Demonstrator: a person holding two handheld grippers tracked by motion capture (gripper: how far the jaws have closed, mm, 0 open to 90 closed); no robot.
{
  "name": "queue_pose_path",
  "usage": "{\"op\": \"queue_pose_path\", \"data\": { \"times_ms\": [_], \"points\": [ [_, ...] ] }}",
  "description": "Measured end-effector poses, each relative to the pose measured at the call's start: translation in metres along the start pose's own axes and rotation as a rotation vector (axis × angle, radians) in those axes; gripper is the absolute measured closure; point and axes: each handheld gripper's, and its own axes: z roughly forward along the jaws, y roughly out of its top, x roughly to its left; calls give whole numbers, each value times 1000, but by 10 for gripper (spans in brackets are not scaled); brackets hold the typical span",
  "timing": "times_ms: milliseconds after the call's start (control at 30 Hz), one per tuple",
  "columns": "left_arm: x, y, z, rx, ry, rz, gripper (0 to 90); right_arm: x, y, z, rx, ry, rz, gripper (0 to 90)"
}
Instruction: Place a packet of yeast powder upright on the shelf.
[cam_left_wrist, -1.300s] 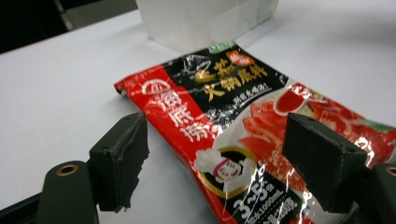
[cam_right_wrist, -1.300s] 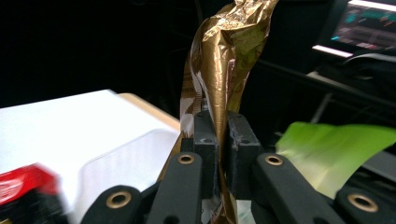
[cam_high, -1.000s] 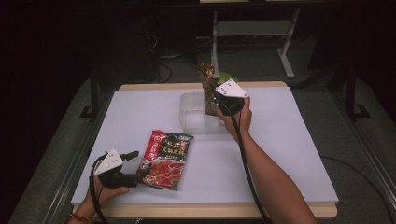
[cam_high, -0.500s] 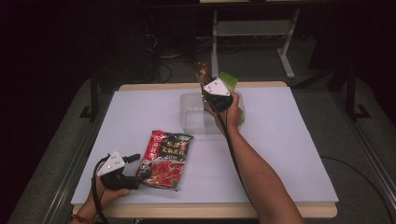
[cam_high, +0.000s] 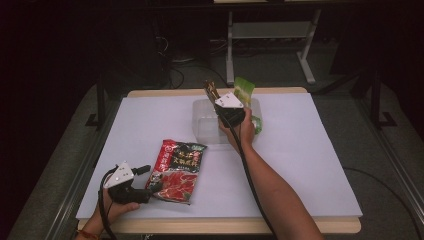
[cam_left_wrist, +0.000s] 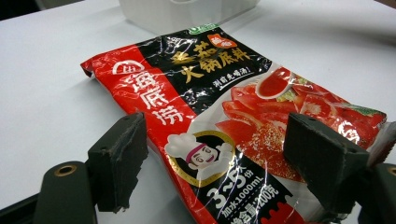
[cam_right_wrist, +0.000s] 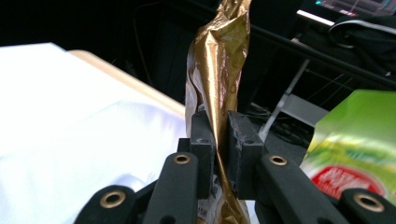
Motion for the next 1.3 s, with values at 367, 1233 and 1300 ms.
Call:
{"op": "queue_pose_path", "data": {
  "times_ms": [367,1233,1300],
  "points": [
    [0,0,2,16,-4,0,214,-20,-19,-21,52,133,58,816],
    [0,0,6,33,-24,0,214,-26,-26,-30,21,155,49,900],
    [0,0,6,31,-27,-1,214,-24,-24,-27,8,128,45,900]
  ]
}}
